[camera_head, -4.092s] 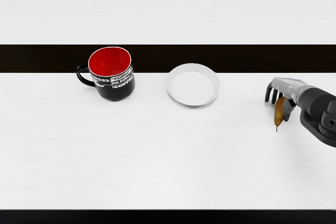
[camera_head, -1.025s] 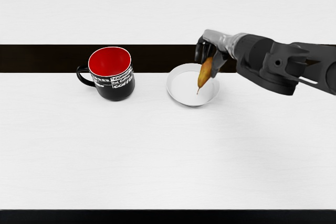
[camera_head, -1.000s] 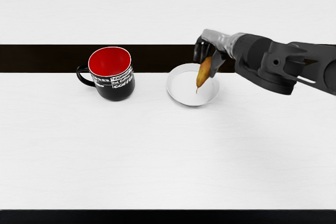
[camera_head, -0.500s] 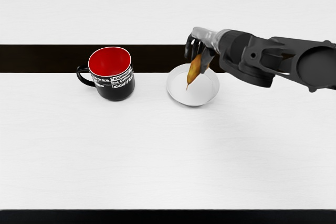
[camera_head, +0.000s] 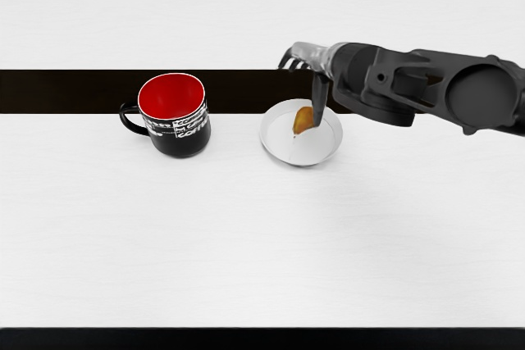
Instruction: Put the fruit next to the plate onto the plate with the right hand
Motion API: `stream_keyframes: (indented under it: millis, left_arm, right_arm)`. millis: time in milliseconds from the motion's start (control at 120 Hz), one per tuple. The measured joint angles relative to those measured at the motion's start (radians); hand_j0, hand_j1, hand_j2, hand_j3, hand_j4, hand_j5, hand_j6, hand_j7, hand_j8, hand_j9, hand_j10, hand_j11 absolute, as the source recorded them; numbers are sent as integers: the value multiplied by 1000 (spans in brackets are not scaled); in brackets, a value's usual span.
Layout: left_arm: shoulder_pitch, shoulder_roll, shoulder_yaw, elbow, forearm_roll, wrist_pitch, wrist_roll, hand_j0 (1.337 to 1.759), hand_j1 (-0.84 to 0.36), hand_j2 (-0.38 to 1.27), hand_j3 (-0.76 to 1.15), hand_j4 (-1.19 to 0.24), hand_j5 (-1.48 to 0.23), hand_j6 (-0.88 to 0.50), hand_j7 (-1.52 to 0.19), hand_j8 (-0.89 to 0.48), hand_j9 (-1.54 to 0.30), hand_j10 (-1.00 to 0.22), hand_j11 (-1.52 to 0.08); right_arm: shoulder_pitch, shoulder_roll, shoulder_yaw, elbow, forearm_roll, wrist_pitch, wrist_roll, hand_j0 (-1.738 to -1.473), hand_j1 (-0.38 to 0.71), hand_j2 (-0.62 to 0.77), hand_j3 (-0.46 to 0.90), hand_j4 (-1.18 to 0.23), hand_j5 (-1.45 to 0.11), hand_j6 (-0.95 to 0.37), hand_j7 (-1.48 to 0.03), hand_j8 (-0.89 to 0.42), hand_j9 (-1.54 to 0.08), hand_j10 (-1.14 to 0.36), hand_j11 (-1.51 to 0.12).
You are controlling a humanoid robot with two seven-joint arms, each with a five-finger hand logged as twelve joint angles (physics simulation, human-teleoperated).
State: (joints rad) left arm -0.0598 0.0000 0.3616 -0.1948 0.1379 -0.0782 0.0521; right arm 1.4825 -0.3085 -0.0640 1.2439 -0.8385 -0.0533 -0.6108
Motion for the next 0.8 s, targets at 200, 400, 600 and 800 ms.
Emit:
stream_keyframes:
  millis: [200, 400, 600, 800]
  left_arm:
    - [3, 0, 0, 0, 0, 0, 0, 1658, 349, 0, 0, 0, 0, 0, 0, 0, 0, 0, 0]
    - [3, 0, 0, 0, 0, 0, 0, 1658, 349, 0, 0, 0, 0, 0, 0, 0, 0, 0, 0]
    - [3, 0, 0, 0, 0, 0, 0, 1658, 349, 0, 0, 0, 0, 0, 0, 0, 0, 0, 0]
    - [3, 0, 0, 0, 0, 0, 0, 1658, 349, 0, 0, 0, 0, 0, 0, 0, 0, 0, 0]
  right_arm:
    - [10, -27, 19, 42, 4, 14, 0, -1658, -238, 42, 0, -110, -145, -113, -143, -81, -144, -104, -145]
    - [33, -59, 26, 82, 54, 16, 0, -1658, -287, 13, 0, -60, -77, -62, -76, -49, -77, -57, -77]
    - [-2, -118, 126, 201, 212, -67, 0, -1658, -306, 2, 0, -41, -52, -42, -51, -37, -51, -40, -51]
    - [-154, -167, 367, 313, 394, -8, 0, -1658, -311, -2, 0, -34, -43, -35, -43, -33, -43, -34, -43]
